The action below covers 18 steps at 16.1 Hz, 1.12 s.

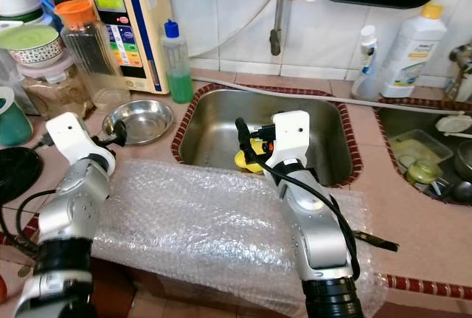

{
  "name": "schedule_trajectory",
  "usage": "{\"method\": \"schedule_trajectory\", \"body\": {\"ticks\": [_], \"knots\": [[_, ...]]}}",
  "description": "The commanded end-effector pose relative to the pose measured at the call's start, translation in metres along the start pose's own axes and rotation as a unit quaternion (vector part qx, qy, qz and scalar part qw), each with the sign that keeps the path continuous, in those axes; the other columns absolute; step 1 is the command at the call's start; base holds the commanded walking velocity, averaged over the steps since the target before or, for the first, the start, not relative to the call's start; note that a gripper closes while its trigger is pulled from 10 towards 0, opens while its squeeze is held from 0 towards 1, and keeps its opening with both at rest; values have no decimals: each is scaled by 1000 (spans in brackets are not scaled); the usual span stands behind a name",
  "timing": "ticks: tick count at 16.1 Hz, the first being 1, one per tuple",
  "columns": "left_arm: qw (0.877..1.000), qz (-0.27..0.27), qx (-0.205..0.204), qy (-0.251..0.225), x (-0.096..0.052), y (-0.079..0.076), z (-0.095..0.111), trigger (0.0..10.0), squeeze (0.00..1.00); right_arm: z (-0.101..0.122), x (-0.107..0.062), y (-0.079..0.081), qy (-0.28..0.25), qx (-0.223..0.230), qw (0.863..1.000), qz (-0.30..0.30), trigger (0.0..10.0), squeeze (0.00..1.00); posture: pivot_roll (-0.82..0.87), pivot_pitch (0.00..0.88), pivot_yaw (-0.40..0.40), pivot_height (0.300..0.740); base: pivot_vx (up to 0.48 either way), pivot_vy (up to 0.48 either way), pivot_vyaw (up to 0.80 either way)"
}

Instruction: Kitchen organization

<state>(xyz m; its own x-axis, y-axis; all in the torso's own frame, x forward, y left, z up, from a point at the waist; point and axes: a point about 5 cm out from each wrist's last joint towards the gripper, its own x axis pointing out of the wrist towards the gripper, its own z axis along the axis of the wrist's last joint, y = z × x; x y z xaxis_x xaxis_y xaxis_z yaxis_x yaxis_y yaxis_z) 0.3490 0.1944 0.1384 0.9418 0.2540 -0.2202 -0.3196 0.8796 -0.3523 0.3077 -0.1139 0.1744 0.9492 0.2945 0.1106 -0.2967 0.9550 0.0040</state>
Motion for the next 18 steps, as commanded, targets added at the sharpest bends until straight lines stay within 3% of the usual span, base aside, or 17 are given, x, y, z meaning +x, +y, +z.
{"method": "schedule_trajectory", "body": {"ticks": [1,2,3,5,9,13,14,15,16,17,18], "knots": [[1000,13,-12,5,6,1,5,10000,0,12,1,4,-20,-4,1000,21,10000,0,-6,0,43,740,0,0,0],[999,21,-24,18,10,2,4,10000,0,12,0,6,-16,2,999,32,10000,0,-11,0,50,740,0,0,0],[998,28,-41,46,18,-1,2,10000,0,12,-5,15,-6,32,996,82,10000,0,-16,0,57,740,0,0,0],[997,20,-62,47,26,-11,9,10000,0,11,-11,25,-1,32,991,129,10000,0,-24,0,64,740,0,0,0],[994,22,-84,72,33,-18,13,10000,0,11,-17,31,0,22,988,150,10000,0,-38,0,75,740,0,0,0],[986,23,-92,139,38,-22,4,10000,0,14,-24,36,6,18,982,189,10000,0,-57,0,92,740,0,0,0],[987,16,-82,140,38,-25,5,9412,0,13,-26,38,14,19,978,207,10000,0,-62,0,96,740,0,0,0],[987,11,-73,141,39,-27,6,6510,0,11,-28,40,20,15,975,222,10000,0,-62,0,96,740,0,0,0],[986,6,-75,148,39,-30,6,706,0,9,-31,42,30,14,972,233,10000,0,-62,0,96,740,0,0,0],[986,4,-75,150,40,-31,6,706,0,8,-32,42,35,11,971,236,10000,0,-62,0,96,740,0,0,0],[985,2,-72,155,40,-32,5,0,0,3,-33,41,51,-4,971,232,10000,0,-61,0,98,740,0,0,0]]}}
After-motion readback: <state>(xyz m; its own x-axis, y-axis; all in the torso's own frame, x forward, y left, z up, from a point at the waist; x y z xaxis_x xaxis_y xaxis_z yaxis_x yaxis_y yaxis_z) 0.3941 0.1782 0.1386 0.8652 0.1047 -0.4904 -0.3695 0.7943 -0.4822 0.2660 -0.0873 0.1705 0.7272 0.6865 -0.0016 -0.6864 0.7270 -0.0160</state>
